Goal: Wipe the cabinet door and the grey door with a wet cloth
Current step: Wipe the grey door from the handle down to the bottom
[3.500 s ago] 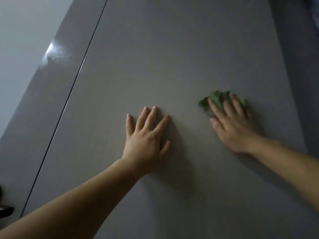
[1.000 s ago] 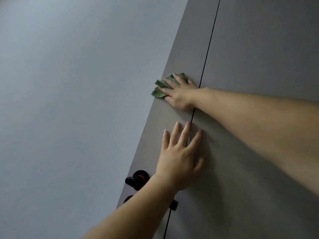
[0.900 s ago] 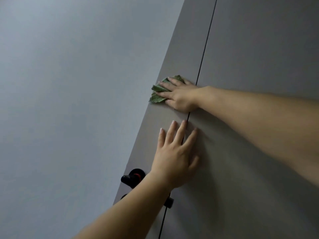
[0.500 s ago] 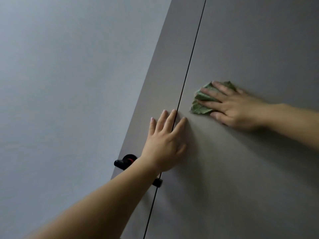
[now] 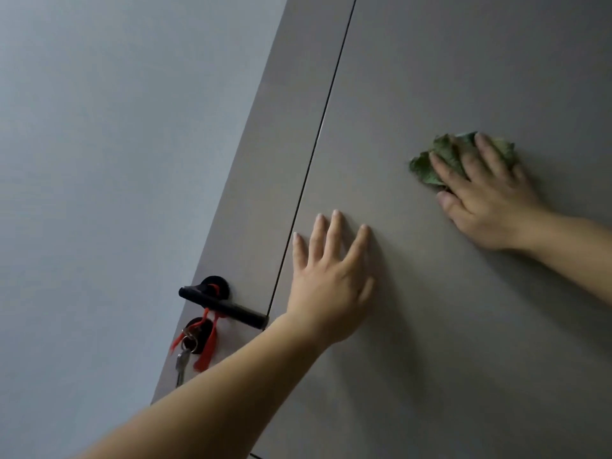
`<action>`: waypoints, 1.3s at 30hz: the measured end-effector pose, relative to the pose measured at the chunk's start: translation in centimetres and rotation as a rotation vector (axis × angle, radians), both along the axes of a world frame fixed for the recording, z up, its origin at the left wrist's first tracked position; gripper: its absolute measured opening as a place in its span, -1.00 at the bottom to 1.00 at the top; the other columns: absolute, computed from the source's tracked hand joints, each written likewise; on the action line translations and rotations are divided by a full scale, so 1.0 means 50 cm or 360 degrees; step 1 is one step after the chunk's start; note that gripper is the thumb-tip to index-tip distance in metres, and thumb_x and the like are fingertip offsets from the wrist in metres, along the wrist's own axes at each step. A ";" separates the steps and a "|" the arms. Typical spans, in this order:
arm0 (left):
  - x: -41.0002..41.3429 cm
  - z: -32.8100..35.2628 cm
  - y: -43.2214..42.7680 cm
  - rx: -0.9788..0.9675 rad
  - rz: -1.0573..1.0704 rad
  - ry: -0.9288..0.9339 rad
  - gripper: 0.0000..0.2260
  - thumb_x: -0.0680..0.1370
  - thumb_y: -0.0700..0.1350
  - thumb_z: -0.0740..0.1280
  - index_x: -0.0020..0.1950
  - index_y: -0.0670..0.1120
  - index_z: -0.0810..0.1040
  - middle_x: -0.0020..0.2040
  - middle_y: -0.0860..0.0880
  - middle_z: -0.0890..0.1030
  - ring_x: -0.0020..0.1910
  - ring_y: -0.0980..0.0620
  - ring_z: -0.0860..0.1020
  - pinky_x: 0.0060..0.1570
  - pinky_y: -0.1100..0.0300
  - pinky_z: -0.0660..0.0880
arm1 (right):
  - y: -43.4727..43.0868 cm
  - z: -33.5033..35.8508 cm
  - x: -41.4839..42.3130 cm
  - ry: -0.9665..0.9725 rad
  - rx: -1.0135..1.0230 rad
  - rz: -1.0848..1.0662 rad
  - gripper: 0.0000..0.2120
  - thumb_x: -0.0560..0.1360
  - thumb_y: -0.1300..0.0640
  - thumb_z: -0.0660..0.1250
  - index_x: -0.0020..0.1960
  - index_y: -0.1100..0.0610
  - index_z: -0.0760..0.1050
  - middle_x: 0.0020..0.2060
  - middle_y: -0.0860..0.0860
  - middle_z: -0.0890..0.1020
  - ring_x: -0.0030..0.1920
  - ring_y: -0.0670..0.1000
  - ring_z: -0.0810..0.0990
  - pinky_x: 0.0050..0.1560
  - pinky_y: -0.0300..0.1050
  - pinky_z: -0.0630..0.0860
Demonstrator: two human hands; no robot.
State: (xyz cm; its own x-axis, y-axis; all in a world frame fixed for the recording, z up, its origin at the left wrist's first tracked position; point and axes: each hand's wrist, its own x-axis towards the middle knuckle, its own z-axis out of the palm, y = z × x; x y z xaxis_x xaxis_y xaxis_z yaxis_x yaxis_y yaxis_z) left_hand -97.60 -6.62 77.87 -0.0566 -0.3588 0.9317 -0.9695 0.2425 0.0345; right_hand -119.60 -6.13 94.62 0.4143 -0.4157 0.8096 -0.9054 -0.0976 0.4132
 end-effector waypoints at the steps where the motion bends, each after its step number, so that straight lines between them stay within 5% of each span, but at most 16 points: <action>1: -0.005 -0.010 -0.003 -0.0033 -0.0013 -0.0007 -0.36 0.64 0.21 0.06 0.68 0.12 -0.09 0.68 -0.13 -0.16 0.64 -0.19 -0.27 0.55 -0.32 -0.24 | -0.005 -0.033 -0.005 0.0092 0.0021 0.0005 -0.27 0.47 -0.31 -0.27 0.63 -0.18 -0.16 0.66 -0.05 -0.07 0.63 0.09 -0.19 0.54 0.32 -0.01; 6: 0.005 -0.111 -0.020 -0.0176 -0.0015 -0.0045 -0.41 0.65 0.18 0.06 0.68 0.07 0.07 0.68 -0.15 0.04 0.66 -0.21 -0.08 0.57 -0.32 -0.04 | -0.007 -0.127 -0.048 0.0500 0.0118 0.0087 -0.39 0.59 -0.25 -0.13 0.63 -0.20 -0.07 0.65 -0.13 -0.08 0.63 0.02 -0.16 0.43 0.35 0.22; 10: 0.006 -0.182 -0.024 -0.0152 0.0009 -0.0063 -0.43 0.68 0.19 0.05 0.68 0.09 0.05 0.68 -0.12 0.04 0.66 -0.22 -0.06 0.56 -0.34 0.02 | -0.009 -0.067 0.050 0.0466 0.0110 0.0090 -0.34 0.47 -0.34 -0.33 0.55 -0.30 -0.35 0.58 -0.21 -0.36 0.60 0.00 -0.37 0.55 0.27 -0.07; 16: 0.021 -0.197 -0.037 -0.0198 -0.0021 -0.0053 -0.42 0.67 0.20 0.08 0.67 0.10 0.10 0.69 -0.08 0.04 0.66 -0.18 -0.07 0.56 -0.34 0.02 | -0.023 0.064 0.370 0.0284 0.0028 0.0172 -0.43 0.68 -0.18 -0.10 0.65 -0.17 -0.17 0.64 -0.07 -0.26 0.61 0.14 -0.33 0.55 0.25 -0.25; 22: 0.034 -0.215 -0.047 -0.0265 0.0011 -0.0080 -0.41 0.65 0.22 0.09 0.66 0.08 0.15 0.68 -0.09 0.09 0.66 -0.20 -0.03 0.57 -0.31 0.04 | -0.034 -0.031 0.409 0.0938 0.0081 0.0168 -0.46 0.69 -0.20 -0.12 0.63 -0.22 -0.15 0.63 -0.11 -0.26 0.62 0.08 -0.33 0.54 0.14 -0.33; 28: 0.039 -0.250 -0.056 -0.0354 -0.0010 -0.0063 -0.42 0.66 0.22 0.10 0.65 0.06 0.19 0.67 -0.08 0.11 0.66 -0.18 -0.03 0.58 -0.26 0.06 | -0.026 0.114 0.402 0.0314 -0.0005 0.0120 -0.45 0.68 -0.24 -0.12 0.63 -0.23 -0.15 0.64 -0.07 -0.25 0.62 0.09 -0.31 0.55 0.25 -0.24; 35: 0.045 -0.265 -0.053 -0.0383 -0.0050 -0.0045 -0.42 0.65 0.21 0.16 0.64 0.05 0.22 0.67 -0.08 0.12 0.66 -0.17 -0.01 0.59 -0.22 0.06 | -0.048 -0.029 0.432 0.1031 0.0045 0.0210 -0.46 0.68 -0.22 -0.11 0.62 -0.26 -0.17 0.63 -0.12 -0.27 0.61 0.08 -0.33 0.57 0.19 -0.30; 39: 0.040 -0.273 -0.053 -0.0367 -0.0009 -0.0022 -0.43 0.66 0.21 0.12 0.65 0.05 0.21 0.67 -0.08 0.10 0.67 -0.17 -0.03 0.61 -0.19 0.01 | -0.035 -0.014 0.457 0.0734 0.0029 0.0201 -0.46 0.68 -0.21 -0.10 0.64 -0.23 -0.12 0.64 -0.10 -0.24 0.62 0.09 -0.32 0.55 0.19 -0.31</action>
